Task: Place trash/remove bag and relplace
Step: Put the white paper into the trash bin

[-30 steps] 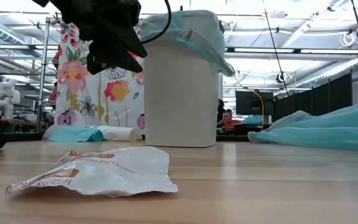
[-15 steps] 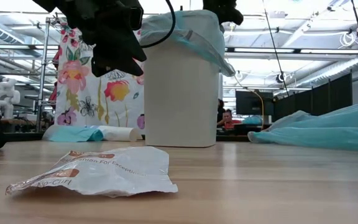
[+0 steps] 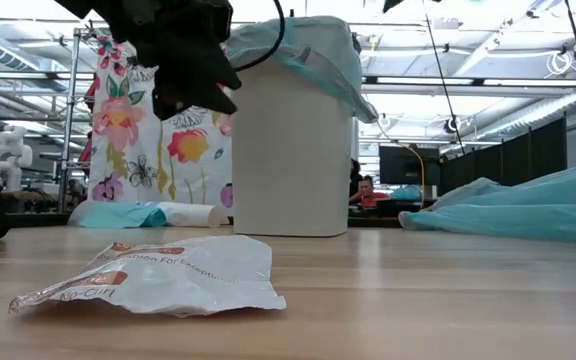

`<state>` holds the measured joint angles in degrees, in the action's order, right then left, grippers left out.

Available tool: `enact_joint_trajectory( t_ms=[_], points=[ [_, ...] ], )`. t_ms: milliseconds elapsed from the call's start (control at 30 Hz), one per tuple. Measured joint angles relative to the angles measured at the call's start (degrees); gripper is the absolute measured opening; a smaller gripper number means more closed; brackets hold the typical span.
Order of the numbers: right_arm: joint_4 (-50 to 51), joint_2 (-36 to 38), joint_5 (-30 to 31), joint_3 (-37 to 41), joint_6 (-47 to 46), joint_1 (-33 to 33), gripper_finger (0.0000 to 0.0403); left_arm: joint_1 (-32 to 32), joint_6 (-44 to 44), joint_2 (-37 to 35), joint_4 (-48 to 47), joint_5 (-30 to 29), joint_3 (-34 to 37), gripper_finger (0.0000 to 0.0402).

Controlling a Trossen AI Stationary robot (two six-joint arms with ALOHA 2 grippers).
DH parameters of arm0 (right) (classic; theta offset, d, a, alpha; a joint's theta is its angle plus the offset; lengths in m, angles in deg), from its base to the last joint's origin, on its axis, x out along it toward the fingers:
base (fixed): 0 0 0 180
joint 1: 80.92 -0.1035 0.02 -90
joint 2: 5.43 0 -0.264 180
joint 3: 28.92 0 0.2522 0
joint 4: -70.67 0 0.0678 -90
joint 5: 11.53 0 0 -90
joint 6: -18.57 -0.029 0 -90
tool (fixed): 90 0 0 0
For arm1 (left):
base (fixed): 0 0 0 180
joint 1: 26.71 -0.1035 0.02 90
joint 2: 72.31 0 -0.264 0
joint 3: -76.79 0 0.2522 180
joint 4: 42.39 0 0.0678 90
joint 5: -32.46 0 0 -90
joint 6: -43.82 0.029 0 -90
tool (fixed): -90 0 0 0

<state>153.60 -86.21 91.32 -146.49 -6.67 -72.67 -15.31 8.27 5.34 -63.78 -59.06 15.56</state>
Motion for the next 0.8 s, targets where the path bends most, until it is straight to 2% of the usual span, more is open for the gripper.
enact_joint_trajectory(
  t_ms=[233,467,633,800],
  points=[
    [13.1,4.9,0.9,0.0,-10.3,-10.4,0.0200,5.5,4.5,0.0,0.6,-3.3,-1.8,0.0150],
    [19.6,5.7,7.7,0.0,-22.3,-22.6,0.0199,12.4,7.9,1.4,-2.3,-13.7,-6.3,0.0150],
    [19.8,5.5,10.6,0.1,-28.6,-30.0,0.0199,15.9,5.9,7.8,-6.7,-14.2,-10.6,0.0150],
    [20.0,5.4,13.0,0.9,-33.7,-36.7,0.0199,18.5,-1.5,16.9,-14.7,-15.2,-17.1,0.0150]
  ],
)
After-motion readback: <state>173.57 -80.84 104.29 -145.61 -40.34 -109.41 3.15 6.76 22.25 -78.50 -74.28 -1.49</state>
